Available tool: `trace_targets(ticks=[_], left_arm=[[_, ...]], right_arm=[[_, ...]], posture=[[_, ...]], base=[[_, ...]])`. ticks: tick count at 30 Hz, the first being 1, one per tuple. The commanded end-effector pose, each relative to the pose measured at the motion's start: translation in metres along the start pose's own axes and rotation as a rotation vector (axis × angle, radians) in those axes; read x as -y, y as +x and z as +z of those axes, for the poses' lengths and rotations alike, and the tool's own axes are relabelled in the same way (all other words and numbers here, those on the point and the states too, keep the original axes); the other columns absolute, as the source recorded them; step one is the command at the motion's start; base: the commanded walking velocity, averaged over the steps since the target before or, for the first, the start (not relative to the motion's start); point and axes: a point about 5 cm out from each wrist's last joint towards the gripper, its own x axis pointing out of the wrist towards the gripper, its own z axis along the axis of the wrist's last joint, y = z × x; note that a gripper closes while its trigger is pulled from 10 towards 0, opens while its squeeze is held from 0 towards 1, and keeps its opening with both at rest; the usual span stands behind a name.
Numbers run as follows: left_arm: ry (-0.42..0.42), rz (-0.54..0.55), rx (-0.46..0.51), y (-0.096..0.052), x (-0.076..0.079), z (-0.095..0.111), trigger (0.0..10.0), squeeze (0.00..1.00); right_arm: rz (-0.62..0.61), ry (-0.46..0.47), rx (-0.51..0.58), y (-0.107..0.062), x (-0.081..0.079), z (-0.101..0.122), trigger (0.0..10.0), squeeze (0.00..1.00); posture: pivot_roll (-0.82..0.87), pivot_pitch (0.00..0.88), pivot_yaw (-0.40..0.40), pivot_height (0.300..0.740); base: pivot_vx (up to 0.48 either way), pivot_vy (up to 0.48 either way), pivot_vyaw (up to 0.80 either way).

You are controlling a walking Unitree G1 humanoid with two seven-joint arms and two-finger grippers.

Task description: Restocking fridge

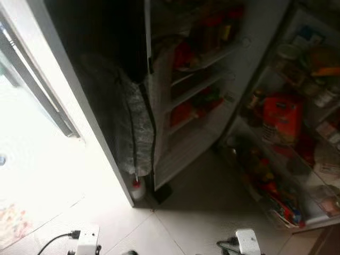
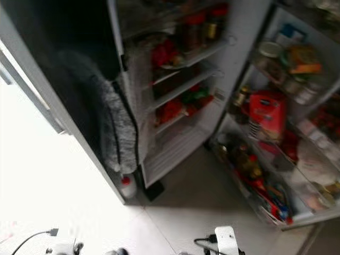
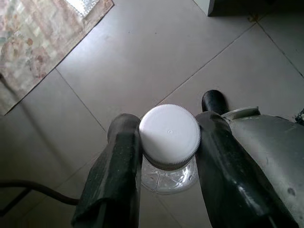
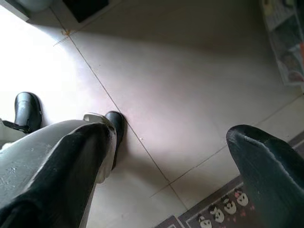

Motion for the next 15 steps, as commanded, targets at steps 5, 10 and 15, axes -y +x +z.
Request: trace_targets(ticks=[5, 10, 15], left_arm=[[0.035, -0.01, -0.033, -0.002, 0.004, -0.008, 10.0, 0.0], [0.042, -0.009, -0.034, -0.002, 0.001, -0.008, 10.0, 0.0], [0.056, -0.006, -0.034, -0.001, -0.003, -0.008, 10.0, 0.0]], right_arm=[[-0.025, 0.034, -0.062, -0.01, 0.018, -0.027, 10.0, 0.0], [-0.031, 0.047, -0.068, -0.012, 0.022, -0.031, 10.0, 0.0], [-0.019, 0.06, -0.069, -0.011, 0.016, -0.031, 10.0, 0.0]], posture=[[-0.09, 0.142, -0.027, 0.74], [-0.09, 0.133, -0.016, 0.74], [-0.09, 0.125, -0.004, 0.74]], base=[[0.0, -0.258, 0.0], [0.0, -0.258, 0.0], [0.0, -0.259, 0.0]])
